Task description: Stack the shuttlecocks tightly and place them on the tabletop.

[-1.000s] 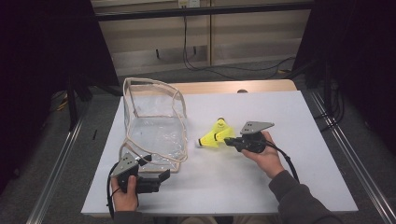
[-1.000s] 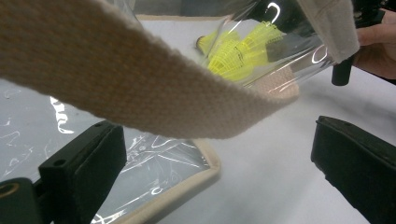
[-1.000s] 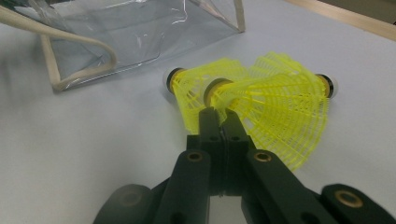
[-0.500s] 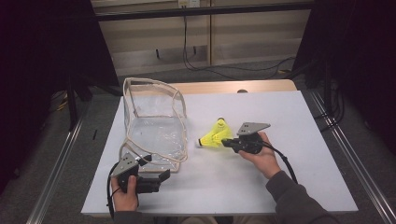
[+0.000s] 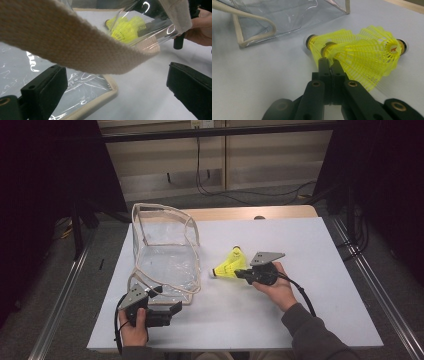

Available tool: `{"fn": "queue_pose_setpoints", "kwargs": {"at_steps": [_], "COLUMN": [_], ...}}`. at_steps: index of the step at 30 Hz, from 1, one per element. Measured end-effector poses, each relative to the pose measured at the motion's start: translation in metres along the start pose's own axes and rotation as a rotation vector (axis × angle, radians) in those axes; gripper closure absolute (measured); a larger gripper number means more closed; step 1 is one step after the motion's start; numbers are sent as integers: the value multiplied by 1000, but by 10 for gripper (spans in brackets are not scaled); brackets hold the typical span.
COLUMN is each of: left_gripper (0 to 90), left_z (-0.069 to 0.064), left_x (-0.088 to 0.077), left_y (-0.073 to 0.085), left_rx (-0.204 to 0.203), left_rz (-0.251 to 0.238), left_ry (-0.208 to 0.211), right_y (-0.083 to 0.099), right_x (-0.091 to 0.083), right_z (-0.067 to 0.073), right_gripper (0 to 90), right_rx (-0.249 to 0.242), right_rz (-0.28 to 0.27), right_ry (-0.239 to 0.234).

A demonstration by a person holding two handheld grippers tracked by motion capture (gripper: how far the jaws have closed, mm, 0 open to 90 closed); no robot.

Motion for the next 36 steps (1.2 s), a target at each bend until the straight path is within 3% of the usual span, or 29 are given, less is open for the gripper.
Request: {"fn": "queue_pose_setpoints", "kwargs": {"at_steps": [36], "left_gripper": [34], "left_z": [0], "left_x": [-1], "left_y": [0], "left_rx": [-2], "left_rz": [-4], "left_ry": [-2], "right_y": [3], "right_x": [7], "right_z": [8], "right_gripper": [900], "right_rx": [0], "right_rz": [10], "right_ry": [-25]}}
Point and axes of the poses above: each handheld gripper's, and its own axes: x roughly forward along the jaws, y roughly out of its underside, z roughly to its left, the point moved 7 cm from there along x, roughly forward along the jaws, and after that the axes turned 13 degrees about x, right-handed, at the moved point
